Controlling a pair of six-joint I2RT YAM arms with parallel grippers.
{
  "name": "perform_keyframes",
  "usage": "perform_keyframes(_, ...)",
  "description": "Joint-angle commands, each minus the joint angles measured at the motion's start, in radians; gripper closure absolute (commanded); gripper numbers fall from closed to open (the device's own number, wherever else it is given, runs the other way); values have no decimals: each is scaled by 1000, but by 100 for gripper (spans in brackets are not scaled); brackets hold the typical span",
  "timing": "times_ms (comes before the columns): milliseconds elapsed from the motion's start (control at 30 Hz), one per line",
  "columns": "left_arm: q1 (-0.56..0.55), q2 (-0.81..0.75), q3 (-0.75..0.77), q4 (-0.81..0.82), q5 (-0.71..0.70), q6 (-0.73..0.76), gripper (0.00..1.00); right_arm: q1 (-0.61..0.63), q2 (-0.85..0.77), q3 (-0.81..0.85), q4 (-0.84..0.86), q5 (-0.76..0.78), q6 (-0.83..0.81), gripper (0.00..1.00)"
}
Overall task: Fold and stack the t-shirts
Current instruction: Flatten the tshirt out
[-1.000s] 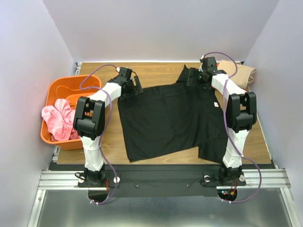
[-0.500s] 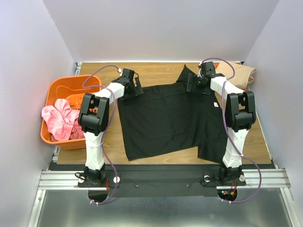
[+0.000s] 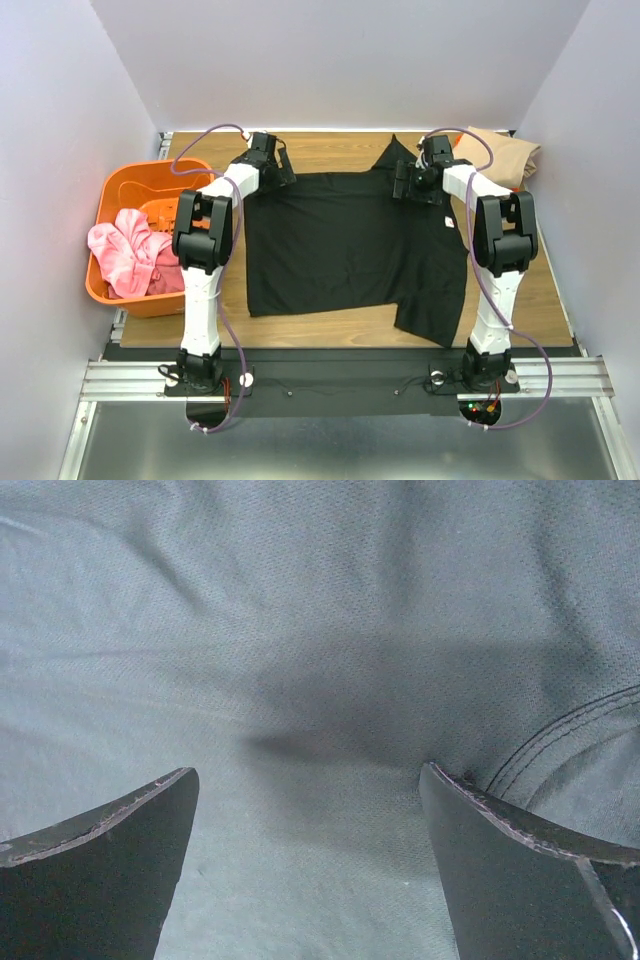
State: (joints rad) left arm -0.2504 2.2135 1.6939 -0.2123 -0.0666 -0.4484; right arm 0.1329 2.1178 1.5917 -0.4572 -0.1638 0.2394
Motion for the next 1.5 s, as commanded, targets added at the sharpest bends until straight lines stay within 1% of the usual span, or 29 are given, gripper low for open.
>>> perform_keyframes(0,22,92,117,-87,-4,49,2,14,71,33,-1,-46,40,2)
perform_keyframes(100,28,144,211,-111,-2,63,2,19,111,77,-1,-45,63,2)
perform_keyframes(267,48,209,326,-134,24,57,2,17,171,160,-6,-19,101,2)
perform_keyframes(400,46,207,329,-108,60,70,2,17,195,229,-23,-26,106,2)
perform_keyframes(433,45,198,325,-84,108,74,1,19,192,244,-23,-28,103,2)
perform_keyframes(533,36,126,300,-29,96,94,2,19,167,267,-23,-34,75,2)
perform_keyframes(567,33,77,294,-18,85,102,1,19,157,286,-23,-33,69,2)
perform_keyframes(667,19,-41,274,-15,-11,105,2,19,101,307,-21,-26,48,2)
perform_keyframes(700,13,-79,232,-13,-47,99,2,19,81,309,-21,-20,44,1)
perform_keyframes(733,-10,-121,199,-12,-127,97,1,19,39,306,-21,-17,37,1)
perform_keyframes(767,-22,-202,164,-9,-168,100,2,19,12,297,-21,-13,35,1)
perform_keyframes(800,-39,-242,126,-6,-211,108,2,19,-13,269,-21,-8,34,1)
perform_keyframes(833,-74,-314,46,-9,-293,125,2,19,-69,246,-21,0,35,1)
perform_keyframes(867,-75,-348,6,-13,-327,129,2,19,-99,223,-23,4,38,1)
perform_keyframes(900,-114,-382,-76,-27,-375,126,2,17,-128,153,-23,13,41,1)
perform_keyframes(933,-133,-441,-118,-35,-389,125,2,17,-168,114,-23,20,50,1)
perform_keyframes(967,-174,-471,-157,-44,-401,117,2,19,-235,78,-23,27,60,1)
perform_keyframes(1000,-193,-497,-228,-55,-410,106,2,19,-278,29,-24,35,69,1)
perform_keyframes(1067,-230,-572,-290,-93,-449,47,2,19,-355,-122,-31,47,100,1)
perform_keyframes(1100,-260,-592,-343,-134,-453,22,2,17,-439,-169,-38,49,110,0)
perform_keyframes(1133,-269,-610,-368,-154,-440,-13,2,17,-478,-267,-46,47,130,0)
perform_keyframes(1167,-274,-644,-394,-170,-414,-71,1,19,-520,-312,-52,44,139,1)
perform_keyframes(1200,-280,-662,-458,-180,-389,-107,2,17,-554,-353,-64,41,149,0)
perform_keyframes(1233,-302,-705,-497,-186,-353,-139,2,19,-621,-437,-69,35,156,0)
perform_keyframes(1267,-317,-728,-579,-187,-343,-203,2,19,-651,-472,-77,33,161,1)
perform_keyframes(1300,-334,-751,-580,-187,-343,-235,3,19,-674,-507,-77,33,166,1)
perform_keyframes(1333,-360,-793,-656,-193,-345,-263,5,19,-720,-559,-81,35,175,1)
perform_keyframes(1400,-369,-819,-735,-220,-345,-346,10,19,-752,-601,-83,29,181,1)
perform_keyframes(1467,-378,-845,-764,-295,-378,-401,13,19,-775,-628,-81,15,189,1)
